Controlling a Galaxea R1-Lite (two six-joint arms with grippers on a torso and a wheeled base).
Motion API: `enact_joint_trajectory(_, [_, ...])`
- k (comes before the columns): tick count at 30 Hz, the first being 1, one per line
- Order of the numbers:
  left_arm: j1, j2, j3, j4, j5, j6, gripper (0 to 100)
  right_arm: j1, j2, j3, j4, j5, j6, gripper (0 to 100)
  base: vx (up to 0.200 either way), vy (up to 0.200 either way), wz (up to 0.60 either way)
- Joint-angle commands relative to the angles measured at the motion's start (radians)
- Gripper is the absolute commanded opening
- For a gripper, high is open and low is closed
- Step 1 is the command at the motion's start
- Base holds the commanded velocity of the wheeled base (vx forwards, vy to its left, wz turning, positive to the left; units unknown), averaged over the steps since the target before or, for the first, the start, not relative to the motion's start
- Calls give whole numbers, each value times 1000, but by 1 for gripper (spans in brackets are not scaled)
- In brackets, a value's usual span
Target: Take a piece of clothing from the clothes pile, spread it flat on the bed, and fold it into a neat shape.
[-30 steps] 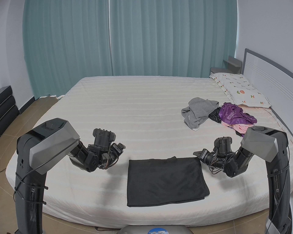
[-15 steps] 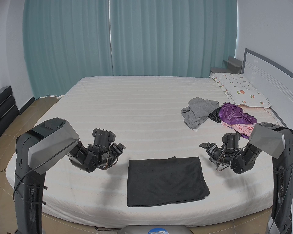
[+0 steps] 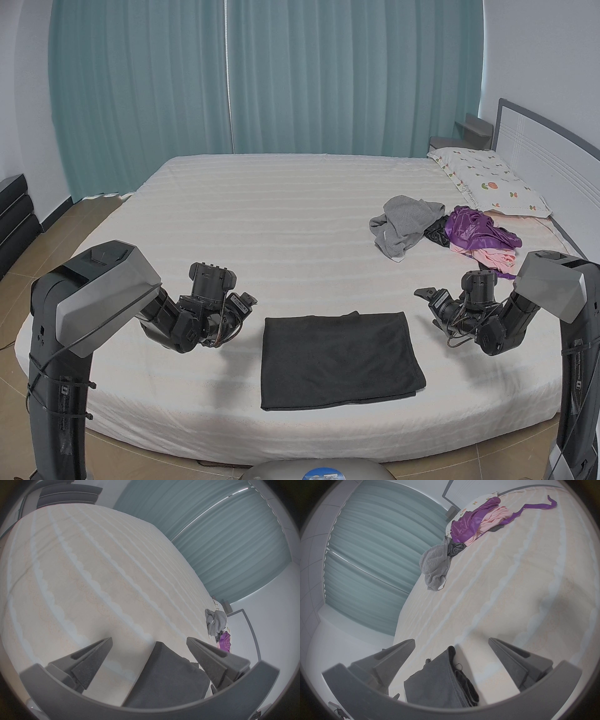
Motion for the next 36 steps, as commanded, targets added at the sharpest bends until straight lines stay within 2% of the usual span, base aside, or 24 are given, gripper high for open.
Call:
enact_joint_trajectory(1, [0, -1, -3, -2, 0, -7, 100, 2, 4, 2, -2, 0, 0, 100, 0, 0, 0])
enact_joint_trajectory(5, [-1, -1, -5, -2, 2, -15, 100, 2, 4, 2, -2, 0, -2, 100, 0, 0, 0])
enact_joint_trajectory(20, [-6, -31, 3, 6, 3, -15, 100, 5, 7, 4, -2, -2, -3, 100, 0, -200, 0])
enact_joint_trajectory(29, [8, -79, 43, 6, 0, -6, 100, 9, 7, 6, -2, -3, -5, 100, 0, 0, 0])
enact_joint_trajectory(33, [28, -79, 58, 6, -1, 28, 100, 9, 13, 9, -2, -5, -8, 100, 0, 0, 0])
enact_joint_trajectory(35, [38, -74, 104, -5, -1, 109, 100, 11, 13, 9, -2, -5, -10, 100, 0, 0, 0])
enact_joint_trajectory(36, [38, -74, 104, -5, -1, 109, 100, 11, 13, 9, -2, -5, -10, 100, 0, 0, 0])
